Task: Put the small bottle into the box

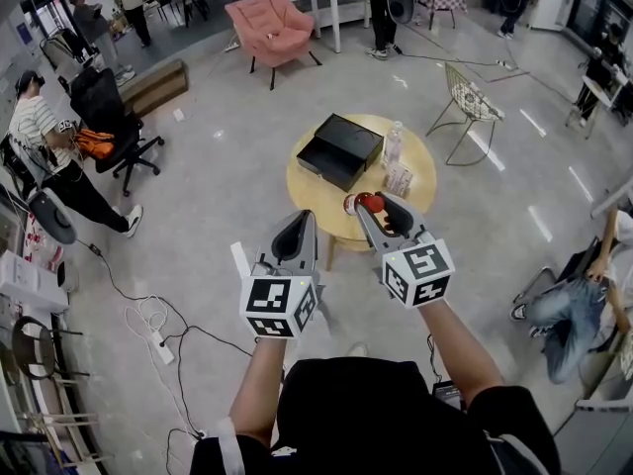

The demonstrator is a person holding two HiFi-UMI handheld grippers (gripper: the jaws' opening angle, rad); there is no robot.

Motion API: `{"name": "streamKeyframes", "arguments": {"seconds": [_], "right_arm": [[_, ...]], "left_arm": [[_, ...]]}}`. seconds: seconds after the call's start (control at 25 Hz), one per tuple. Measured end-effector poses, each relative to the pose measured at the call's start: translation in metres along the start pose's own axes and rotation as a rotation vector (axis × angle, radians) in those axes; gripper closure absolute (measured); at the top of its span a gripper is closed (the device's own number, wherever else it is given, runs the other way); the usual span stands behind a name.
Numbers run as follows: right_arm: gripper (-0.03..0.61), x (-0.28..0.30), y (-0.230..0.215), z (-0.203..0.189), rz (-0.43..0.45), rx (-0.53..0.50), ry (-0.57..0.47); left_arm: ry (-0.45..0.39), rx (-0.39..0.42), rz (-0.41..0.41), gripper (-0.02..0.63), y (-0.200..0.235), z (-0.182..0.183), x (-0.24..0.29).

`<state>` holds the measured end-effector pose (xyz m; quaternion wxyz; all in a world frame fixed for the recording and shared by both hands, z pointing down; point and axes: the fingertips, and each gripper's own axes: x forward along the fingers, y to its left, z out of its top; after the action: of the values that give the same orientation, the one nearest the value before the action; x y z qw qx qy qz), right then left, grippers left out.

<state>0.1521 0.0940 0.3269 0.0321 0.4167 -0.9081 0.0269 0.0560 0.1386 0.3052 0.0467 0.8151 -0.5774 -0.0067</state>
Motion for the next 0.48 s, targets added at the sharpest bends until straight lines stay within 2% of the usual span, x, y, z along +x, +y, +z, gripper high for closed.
{"name": "streamKeyframes", "arguments": {"seconds": [0.48], "right_arm": [[0.44,0.079,-0.021,0.006,-0.004,-0.005,0.006]], "left_arm": [[0.004,-0.007,-0.008,0.604,0.059,0.006,0.062]]}}
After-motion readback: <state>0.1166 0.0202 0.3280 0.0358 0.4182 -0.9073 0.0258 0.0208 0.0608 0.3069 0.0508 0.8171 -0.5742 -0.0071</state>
